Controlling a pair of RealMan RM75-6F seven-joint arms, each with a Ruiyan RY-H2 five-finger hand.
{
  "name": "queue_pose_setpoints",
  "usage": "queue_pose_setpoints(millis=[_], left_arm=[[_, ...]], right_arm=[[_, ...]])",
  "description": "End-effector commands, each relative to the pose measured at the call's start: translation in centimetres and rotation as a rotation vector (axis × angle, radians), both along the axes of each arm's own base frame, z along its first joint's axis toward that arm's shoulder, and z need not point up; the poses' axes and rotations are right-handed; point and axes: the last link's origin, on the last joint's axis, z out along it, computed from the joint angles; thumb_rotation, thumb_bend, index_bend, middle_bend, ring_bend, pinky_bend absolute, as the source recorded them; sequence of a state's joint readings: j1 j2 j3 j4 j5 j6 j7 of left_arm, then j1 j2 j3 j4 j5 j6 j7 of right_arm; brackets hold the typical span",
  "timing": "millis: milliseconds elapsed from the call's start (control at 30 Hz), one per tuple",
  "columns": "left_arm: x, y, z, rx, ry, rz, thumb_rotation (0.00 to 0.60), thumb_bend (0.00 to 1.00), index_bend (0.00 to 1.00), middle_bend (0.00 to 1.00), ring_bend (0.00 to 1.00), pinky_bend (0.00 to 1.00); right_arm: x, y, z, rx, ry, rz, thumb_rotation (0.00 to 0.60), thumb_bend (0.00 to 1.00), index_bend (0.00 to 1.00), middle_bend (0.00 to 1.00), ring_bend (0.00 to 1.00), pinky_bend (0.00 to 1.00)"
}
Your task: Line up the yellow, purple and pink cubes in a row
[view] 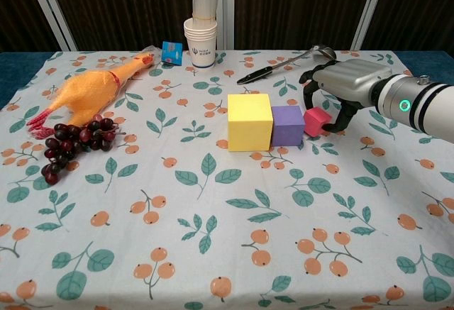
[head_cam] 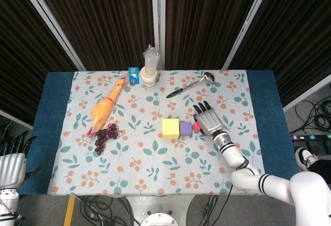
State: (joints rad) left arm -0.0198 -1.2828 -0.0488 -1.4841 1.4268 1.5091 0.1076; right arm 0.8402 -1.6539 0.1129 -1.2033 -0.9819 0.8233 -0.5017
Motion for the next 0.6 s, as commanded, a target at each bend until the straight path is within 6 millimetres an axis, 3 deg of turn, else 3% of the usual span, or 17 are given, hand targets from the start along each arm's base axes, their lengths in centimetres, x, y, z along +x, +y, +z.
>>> queue_pose_setpoints(millis=[33, 267, 600], left_arm=[[0.0, 0.1, 0.0, 0.002, -0.001, -0.003, 0.6, 0.12, 0.22, 0.15, 0.12, 0.08], [-0.3, 0.0, -0.1, -0.005, -0.009, -0.004, 0.6, 0.12, 0.22, 0.15, 0.12, 0.08], [-0.4, 0.3, -0.2, -0.005, -0.013, -0.015, 0.6, 0.12, 0.22, 0.15, 0.12, 0.08]], right_arm=[[0.4, 1.4, 1.0, -0.03, -0.001, -0.091, 0.6, 0.23, 0.51, 0.07, 0.0, 0.0], [1.0, 2.6, 1.1, -0.045, 0.008, -0.219, 0.6, 0.23, 0.51, 0.07, 0.0, 0.0], [3.0, 1.8, 0.7, -0.082, 0.006, -0.273, 0.6, 0.23, 0.51, 0.07, 0.0, 0.0]])
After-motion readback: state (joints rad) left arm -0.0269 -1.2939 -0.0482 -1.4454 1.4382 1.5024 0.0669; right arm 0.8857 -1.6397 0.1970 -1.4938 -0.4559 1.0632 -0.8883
